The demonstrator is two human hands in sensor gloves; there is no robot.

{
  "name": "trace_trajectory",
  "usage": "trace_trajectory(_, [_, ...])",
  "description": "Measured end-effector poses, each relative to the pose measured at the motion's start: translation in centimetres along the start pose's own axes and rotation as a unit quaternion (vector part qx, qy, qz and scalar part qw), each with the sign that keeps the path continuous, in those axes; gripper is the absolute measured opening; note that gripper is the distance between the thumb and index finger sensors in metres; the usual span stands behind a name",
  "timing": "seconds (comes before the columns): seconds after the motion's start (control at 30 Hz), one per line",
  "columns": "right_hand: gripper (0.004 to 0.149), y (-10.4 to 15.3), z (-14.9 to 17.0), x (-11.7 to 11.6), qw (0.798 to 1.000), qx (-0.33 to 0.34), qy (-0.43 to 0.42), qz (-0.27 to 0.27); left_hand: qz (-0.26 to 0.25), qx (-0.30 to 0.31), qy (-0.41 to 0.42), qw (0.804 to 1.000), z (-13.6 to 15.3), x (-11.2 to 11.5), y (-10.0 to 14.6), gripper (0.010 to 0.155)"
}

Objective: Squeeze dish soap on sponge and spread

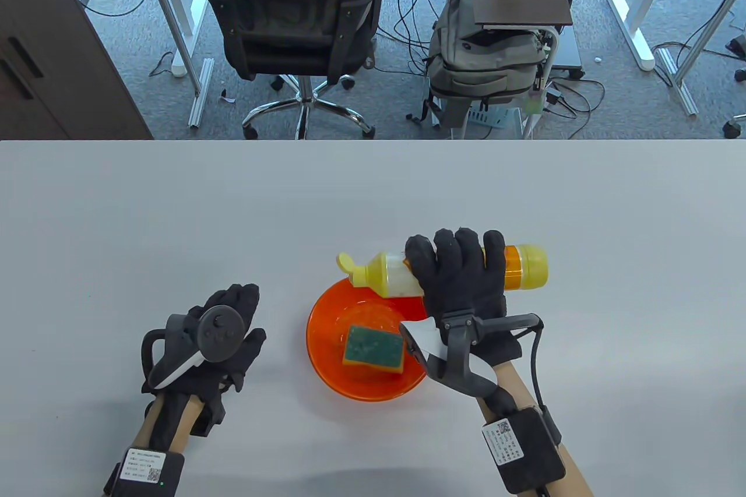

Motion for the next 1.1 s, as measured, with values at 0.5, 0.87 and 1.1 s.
trace_trajectory(0.5, [0.078, 1.8, -6.4, -1.5, 0.993, 0.102, 0.056, -0.012, 0.023, -0.014, -0.009, 1.000, 0.6, 1.1, -0.5, 0.072])
trace_trajectory(0.87, [0.075, 2.6, -8.3, -1.2, 0.991, 0.130, 0.029, -0.008, 0.030, -0.019, -0.011, 0.999, 0.9, 1.4, -0.5, 0.071])
trace_trajectory(1.1, [0.075, 2.6, -8.0, -2.0, 0.991, 0.125, 0.024, -0.026, 0.033, -0.020, -0.011, 0.999, 0.9, 1.4, -0.5, 0.071])
Point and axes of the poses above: the tracker on the back of each hand, its own z axis roughly to the little-finger side, its own y axis roughly from the fingertips to the wrist, x = y × z, the point moved 5 cm from there along -y, roughly from the wrist to the fingertips, and after that the axes turned 4 degrees about -z, right-handed, at the moved point
